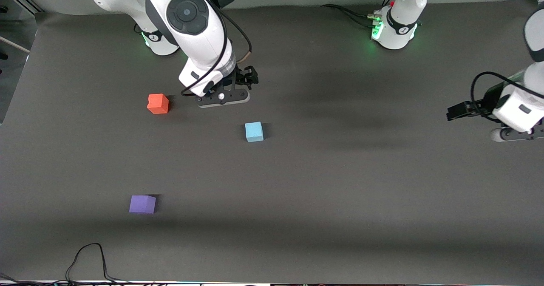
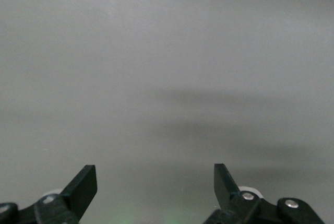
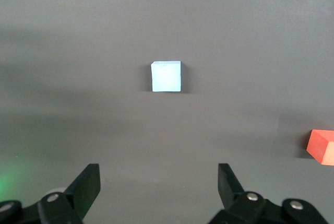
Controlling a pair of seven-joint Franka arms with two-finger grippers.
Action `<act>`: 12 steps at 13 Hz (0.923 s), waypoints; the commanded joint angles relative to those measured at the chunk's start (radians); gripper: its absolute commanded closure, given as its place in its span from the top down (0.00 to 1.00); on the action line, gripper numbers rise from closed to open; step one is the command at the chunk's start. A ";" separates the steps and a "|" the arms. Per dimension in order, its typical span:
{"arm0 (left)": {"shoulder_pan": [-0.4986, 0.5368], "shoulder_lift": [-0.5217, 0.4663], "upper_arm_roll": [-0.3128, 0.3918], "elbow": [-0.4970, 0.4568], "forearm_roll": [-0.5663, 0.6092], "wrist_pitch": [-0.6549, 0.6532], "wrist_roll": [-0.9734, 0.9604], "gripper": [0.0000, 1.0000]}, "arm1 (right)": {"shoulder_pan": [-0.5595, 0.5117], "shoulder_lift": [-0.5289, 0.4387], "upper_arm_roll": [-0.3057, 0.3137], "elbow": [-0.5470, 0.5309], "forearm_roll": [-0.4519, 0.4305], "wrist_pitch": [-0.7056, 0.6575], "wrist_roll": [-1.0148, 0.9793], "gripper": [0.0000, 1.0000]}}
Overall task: Place blue block between orange and purple blocks
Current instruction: 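Lower the right gripper over the blue block and grasp it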
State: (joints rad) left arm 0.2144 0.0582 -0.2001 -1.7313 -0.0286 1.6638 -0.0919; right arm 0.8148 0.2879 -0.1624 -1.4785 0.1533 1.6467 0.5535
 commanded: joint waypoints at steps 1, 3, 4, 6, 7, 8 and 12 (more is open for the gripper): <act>-0.171 -0.031 0.172 -0.008 0.006 0.013 0.024 1.00 | 0.015 0.030 -0.006 -0.037 0.014 0.068 0.002 1.00; -0.207 -0.008 0.195 0.053 0.006 -0.025 0.024 1.00 | 0.015 0.030 -0.006 -0.126 0.012 0.177 -0.003 1.00; -0.219 0.005 0.202 0.087 0.006 -0.057 0.023 1.00 | 0.015 0.030 -0.006 -0.170 -0.010 0.238 -0.018 1.00; -0.217 -0.009 0.199 0.092 0.006 -0.072 0.023 1.00 | 0.014 0.046 -0.008 -0.259 -0.020 0.383 -0.053 1.00; -0.219 -0.015 0.199 0.090 0.006 -0.072 0.023 1.00 | 0.014 0.068 -0.008 -0.285 -0.020 0.448 -0.053 1.00; -0.219 -0.017 0.199 0.090 0.006 -0.070 0.023 1.00 | 0.015 0.094 -0.008 -0.292 -0.020 0.488 -0.053 1.00; -0.219 -0.043 0.192 0.082 0.027 -0.081 0.035 1.00 | 0.015 0.174 -0.008 -0.370 -0.035 0.693 -0.055 1.00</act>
State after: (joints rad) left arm 0.0157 0.0483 -0.0234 -1.6489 -0.0186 1.6149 -0.0756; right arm 0.8218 0.4394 -0.1631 -1.8049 0.1351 2.2407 0.5131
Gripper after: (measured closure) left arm 0.000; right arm 0.000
